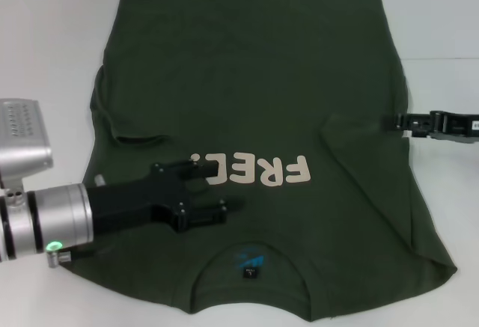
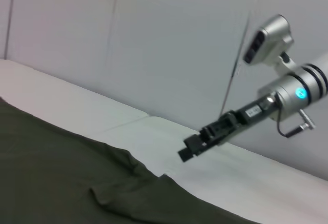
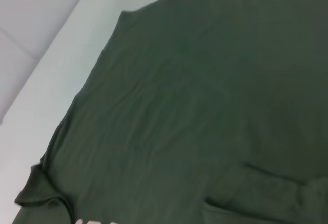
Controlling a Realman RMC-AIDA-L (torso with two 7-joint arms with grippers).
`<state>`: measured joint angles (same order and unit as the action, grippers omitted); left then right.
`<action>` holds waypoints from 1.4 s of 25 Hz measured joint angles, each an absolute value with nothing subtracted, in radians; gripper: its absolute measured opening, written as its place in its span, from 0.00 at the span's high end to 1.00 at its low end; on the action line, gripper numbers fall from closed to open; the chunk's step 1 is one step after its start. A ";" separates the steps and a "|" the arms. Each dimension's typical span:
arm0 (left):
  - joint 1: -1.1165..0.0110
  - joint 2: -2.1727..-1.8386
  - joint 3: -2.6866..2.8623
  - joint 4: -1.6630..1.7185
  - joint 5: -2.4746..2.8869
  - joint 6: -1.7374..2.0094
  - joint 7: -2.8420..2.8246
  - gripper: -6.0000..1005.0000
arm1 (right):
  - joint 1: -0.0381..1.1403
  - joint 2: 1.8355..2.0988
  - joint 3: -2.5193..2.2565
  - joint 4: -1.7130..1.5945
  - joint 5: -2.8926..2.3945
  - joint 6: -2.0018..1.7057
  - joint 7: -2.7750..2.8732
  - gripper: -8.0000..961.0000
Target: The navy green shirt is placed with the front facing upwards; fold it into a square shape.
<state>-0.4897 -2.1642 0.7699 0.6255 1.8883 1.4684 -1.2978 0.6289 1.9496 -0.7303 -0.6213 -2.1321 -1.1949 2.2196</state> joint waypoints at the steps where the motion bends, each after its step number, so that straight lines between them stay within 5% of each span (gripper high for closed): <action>1: -0.488 -2.164 0.761 0.627 1.888 1.468 -1.307 0.22 | 0.624 1.951 -0.724 -0.621 -2.132 -1.198 2.217 0.20; 6: -0.456 -2.162 0.717 0.668 1.888 1.468 -1.363 0.22 | 0.600 1.971 -0.698 -0.617 -2.099 -1.238 2.162 0.07; 21: -0.352 -2.153 0.517 0.820 2.035 1.448 -1.604 0.21 | 0.532 2.053 -0.690 -0.603 -1.932 -1.410 1.889 0.06; 35: -0.285 -2.160 0.446 0.937 2.182 1.463 -1.825 0.21 | 0.568 2.053 -0.695 -0.592 -1.934 -1.413 1.898 0.06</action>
<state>-0.2851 -2.1598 0.4464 0.9366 2.1822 1.4627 -1.8247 0.5681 2.0533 -0.6948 -0.5920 -1.9335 -1.4133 1.8975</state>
